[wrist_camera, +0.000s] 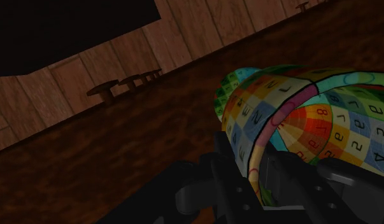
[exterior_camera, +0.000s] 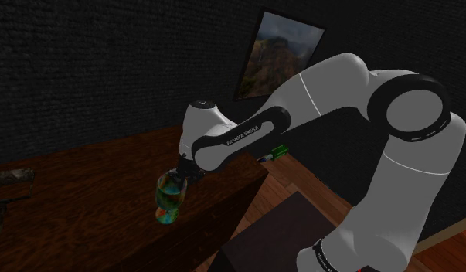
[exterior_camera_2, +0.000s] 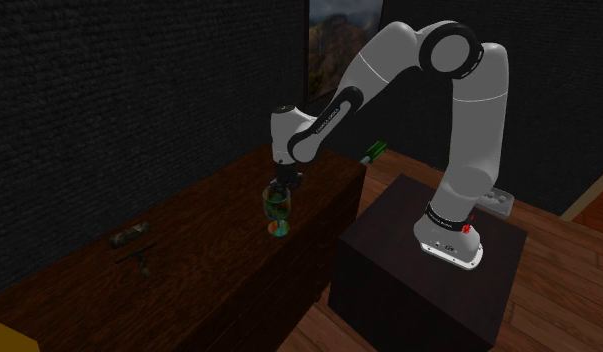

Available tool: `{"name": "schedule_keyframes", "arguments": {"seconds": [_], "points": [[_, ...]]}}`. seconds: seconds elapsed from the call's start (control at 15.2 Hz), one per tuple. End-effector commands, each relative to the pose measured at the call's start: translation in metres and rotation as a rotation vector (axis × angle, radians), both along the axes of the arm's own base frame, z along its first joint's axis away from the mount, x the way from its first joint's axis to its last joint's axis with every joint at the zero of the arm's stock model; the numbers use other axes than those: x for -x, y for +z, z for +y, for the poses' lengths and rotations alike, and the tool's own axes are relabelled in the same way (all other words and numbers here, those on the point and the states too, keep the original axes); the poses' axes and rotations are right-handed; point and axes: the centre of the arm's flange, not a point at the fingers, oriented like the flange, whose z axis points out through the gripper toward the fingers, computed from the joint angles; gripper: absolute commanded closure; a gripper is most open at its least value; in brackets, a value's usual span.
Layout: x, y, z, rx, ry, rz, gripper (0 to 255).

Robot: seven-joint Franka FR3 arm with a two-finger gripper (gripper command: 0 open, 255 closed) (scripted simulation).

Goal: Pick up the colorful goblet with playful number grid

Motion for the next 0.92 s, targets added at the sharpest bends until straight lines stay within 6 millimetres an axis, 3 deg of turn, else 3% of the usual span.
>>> {"name": "schedule_keyframes", "arguments": {"seconds": [0.0, 0.13, 0.86], "points": [[0.0, 0.0, 0.0, 0.0, 0.0, 0.0, 255], [0.0, -0.001, 0.0, 0.0, 0.0, 0.0, 255], [0.0, 0.057, 0.0, 0.0, 0.0, 0.0, 255]]}}
